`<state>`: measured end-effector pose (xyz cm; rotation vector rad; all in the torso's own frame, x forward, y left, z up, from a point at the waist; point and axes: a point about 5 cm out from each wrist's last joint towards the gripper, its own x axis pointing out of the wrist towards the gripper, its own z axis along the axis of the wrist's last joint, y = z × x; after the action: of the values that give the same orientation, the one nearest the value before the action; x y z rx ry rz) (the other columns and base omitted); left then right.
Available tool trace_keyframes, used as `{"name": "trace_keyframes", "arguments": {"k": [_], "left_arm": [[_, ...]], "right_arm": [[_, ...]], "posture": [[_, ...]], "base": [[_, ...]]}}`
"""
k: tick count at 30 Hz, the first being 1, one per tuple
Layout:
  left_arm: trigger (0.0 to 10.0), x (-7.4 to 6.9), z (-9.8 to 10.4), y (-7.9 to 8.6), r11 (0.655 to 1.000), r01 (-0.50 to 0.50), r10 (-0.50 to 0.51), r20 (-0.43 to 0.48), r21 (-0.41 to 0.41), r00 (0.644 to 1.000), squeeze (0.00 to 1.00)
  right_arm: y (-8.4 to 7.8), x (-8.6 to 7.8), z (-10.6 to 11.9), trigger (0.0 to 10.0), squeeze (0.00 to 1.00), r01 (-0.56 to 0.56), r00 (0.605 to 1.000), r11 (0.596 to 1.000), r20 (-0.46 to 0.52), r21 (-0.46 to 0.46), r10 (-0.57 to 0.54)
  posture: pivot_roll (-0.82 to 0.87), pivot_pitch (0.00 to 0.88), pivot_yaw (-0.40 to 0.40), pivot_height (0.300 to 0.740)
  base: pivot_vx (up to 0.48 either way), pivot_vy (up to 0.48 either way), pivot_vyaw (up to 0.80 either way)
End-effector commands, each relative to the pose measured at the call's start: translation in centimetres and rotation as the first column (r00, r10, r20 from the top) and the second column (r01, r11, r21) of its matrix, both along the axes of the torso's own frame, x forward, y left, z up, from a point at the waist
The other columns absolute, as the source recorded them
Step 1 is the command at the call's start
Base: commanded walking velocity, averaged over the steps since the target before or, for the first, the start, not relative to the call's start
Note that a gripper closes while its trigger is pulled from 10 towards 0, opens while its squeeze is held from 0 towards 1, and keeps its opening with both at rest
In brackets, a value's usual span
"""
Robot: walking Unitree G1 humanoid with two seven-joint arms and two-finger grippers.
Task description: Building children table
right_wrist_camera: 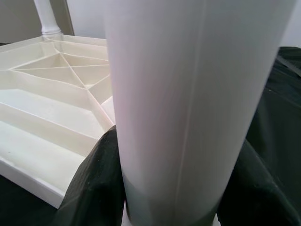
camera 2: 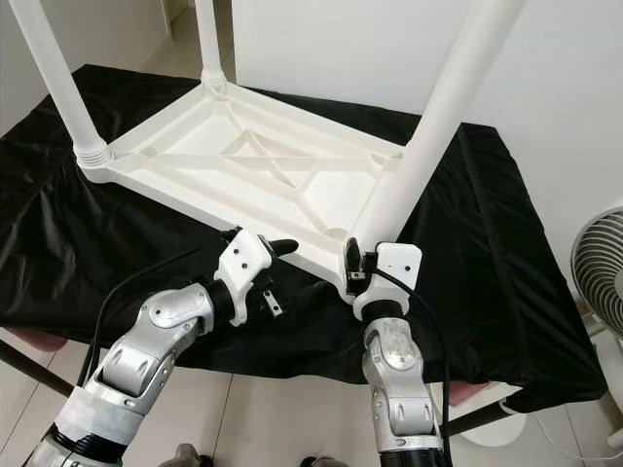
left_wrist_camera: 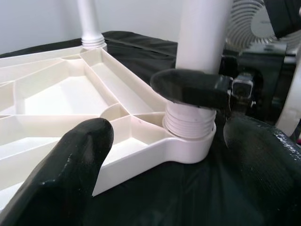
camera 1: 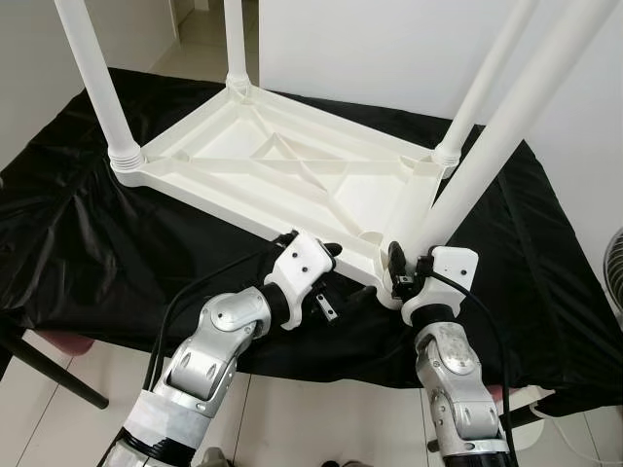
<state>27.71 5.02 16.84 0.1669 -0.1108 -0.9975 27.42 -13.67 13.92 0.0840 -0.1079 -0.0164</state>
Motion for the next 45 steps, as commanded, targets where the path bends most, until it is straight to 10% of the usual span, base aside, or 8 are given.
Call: {"name": "trace_keyframes", "arguments": {"k": [1,5,6,17,18,38,40,45], "left_arm": [[10.0,0.7,-0.1,0.5,0.988,-0.152,0.152,-0.014,-0.022,0.988,0.00],[10.0,0.9,-0.1,0.7,0.984,-0.179,0.179,-0.009,-0.007,0.984,0.00],[10.0,1.0,-0.1,0.7,0.983,-0.182,0.182,-0.010,-0.003,0.983,0.00],[10.0,1.1,0.1,0.8,0.981,-0.192,0.192,-0.014,-0.006,0.981,0.00],[10.0,0.8,0.1,0.7,0.983,-0.183,0.183,-0.003,0.001,0.983,0.00],[10.0,-1.3,-0.5,1.3,0.989,-0.136,0.136,0.006,0.053,0.991,0.00],[10.0,-1.7,-0.8,1.3,0.990,-0.127,0.128,0.001,0.063,0.992,0.00],[10.0,-2.0,-0.9,1.5,0.990,-0.124,0.124,0.000,0.070,0.992,0.00]], "right_arm": [[0.1,-0.1,-2.0,10.0,0.00,0.006,0.995,1.000,-0.095,-0.031,-0.009],[0.1,0.2,-1.7,10.0,0.00,-0.032,0.997,0.999,-0.072,-0.002,0.031],[0.0,0.3,-1.6,10.0,1.00,-0.043,0.997,0.999,-0.063,0.004,0.043],[-0.9,1.2,-1.0,10.0,1.00,-0.152,0.988,0.986,-0.023,-0.068,0.151],[-1.0,1.4,-0.8,10.0,0.00,-0.222,0.975,0.972,-0.018,-0.081,0.221],[-4.2,2.9,0.8,10.0,0.00,-0.679,0.732,0.705,-0.110,-0.205,0.673],[-4.7,3.1,0.7,3.3,0.00,-0.694,0.718,0.692,-0.123,-0.200,0.685],[-5.1,3.3,0.6,0.0,0.00,-0.706,0.707,0.682,-0.132,-0.193,0.695]], "posture": [[0.07,0.049,-0.057,0.740],[0.09,0.042,-0.060,0.740],[0.09,0.039,-0.062,0.740],[0.12,0.042,-0.077,0.740],[0.12,0.045,-0.079,0.740],[0.15,0.070,-0.080,0.740],[0.15,0.072,-0.081,0.740],[0.16,0.073,-0.082,0.740]], "base": [[0.000,0.000,0.00],[0.000,0.000,0.00],[0.000,0.000,0.00],[0.000,0.000,0.00],[0.000,0.000,0.00],[0.000,0.000,0.00],[0.000,0.000,0.00],[0.000,0.000,0.00]]}}
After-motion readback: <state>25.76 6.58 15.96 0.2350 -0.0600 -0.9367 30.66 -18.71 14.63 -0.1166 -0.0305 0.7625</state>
